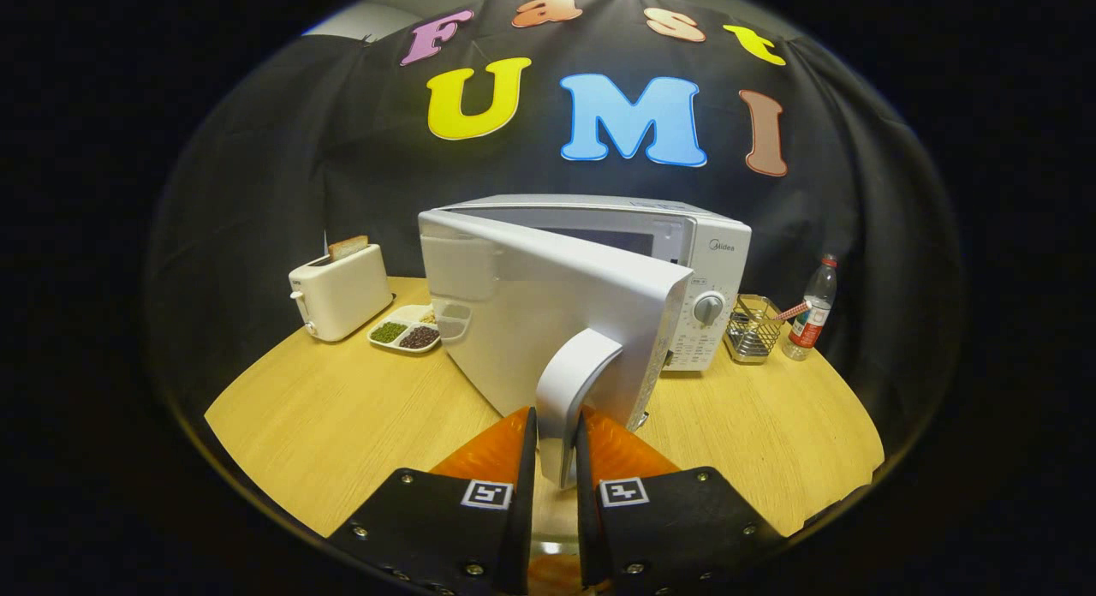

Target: Open the microwave, put the food inside, and close the microwave door.

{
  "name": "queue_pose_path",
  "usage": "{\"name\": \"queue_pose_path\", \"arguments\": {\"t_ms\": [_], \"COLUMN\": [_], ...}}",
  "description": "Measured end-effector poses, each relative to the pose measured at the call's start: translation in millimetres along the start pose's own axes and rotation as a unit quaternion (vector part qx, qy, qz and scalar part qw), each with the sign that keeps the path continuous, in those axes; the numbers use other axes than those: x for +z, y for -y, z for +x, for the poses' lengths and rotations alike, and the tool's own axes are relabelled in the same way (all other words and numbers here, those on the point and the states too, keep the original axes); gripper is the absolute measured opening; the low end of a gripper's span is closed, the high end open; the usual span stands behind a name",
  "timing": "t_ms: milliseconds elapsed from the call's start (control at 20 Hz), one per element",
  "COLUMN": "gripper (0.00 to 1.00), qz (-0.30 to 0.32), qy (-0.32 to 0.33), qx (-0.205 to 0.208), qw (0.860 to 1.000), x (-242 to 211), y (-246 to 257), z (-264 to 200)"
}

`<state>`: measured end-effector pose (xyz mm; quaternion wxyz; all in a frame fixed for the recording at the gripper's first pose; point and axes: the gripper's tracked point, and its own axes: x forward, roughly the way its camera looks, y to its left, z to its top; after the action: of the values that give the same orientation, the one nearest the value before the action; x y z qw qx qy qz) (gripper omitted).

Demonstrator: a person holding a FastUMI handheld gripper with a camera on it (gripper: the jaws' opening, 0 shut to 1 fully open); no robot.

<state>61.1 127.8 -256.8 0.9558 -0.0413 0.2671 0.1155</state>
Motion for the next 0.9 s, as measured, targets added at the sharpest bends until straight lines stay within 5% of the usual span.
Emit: {"name": "queue_pose_path", "arguments": {"t_ms": [900], "gripper": [0.23], "qz": [-0.019], "qy": [-0.002], "qx": [0.063], "qw": [0.998], "x": [-22.2], "y": [-134.3], "z": [-41.2]}}
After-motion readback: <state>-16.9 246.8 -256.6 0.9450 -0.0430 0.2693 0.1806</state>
